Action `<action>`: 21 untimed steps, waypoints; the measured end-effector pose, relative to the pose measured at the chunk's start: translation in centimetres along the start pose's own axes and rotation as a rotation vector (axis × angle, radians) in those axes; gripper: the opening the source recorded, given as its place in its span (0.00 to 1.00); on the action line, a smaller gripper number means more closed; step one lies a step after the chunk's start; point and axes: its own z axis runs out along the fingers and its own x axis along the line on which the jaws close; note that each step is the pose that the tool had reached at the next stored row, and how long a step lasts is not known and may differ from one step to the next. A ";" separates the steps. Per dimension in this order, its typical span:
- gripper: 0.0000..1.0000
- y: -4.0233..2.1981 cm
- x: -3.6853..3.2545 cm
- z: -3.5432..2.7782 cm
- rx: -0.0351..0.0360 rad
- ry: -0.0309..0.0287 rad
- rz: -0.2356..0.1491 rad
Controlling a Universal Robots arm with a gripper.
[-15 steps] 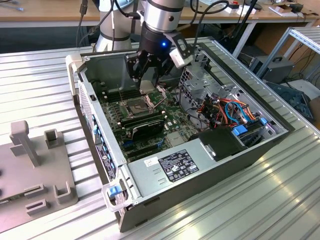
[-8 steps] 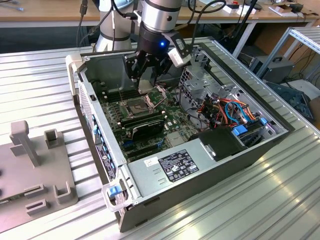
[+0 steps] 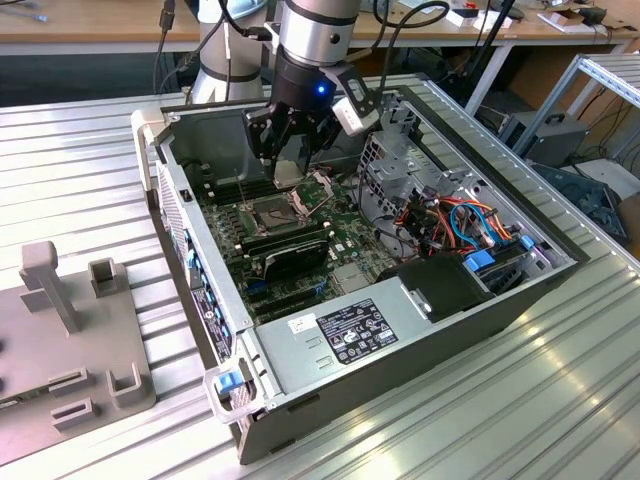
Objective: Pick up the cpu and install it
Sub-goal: 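Place the cpu into insertion slot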
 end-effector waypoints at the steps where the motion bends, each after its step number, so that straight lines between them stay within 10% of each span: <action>1: 0.55 0.00 0.00 0.02 0.0000 0.0000 0.000; 14: 0.55 0.00 0.00 0.05 -0.0003 0.0000 0.012; 21: 0.55 0.00 0.00 0.17 -0.0039 -0.0006 0.142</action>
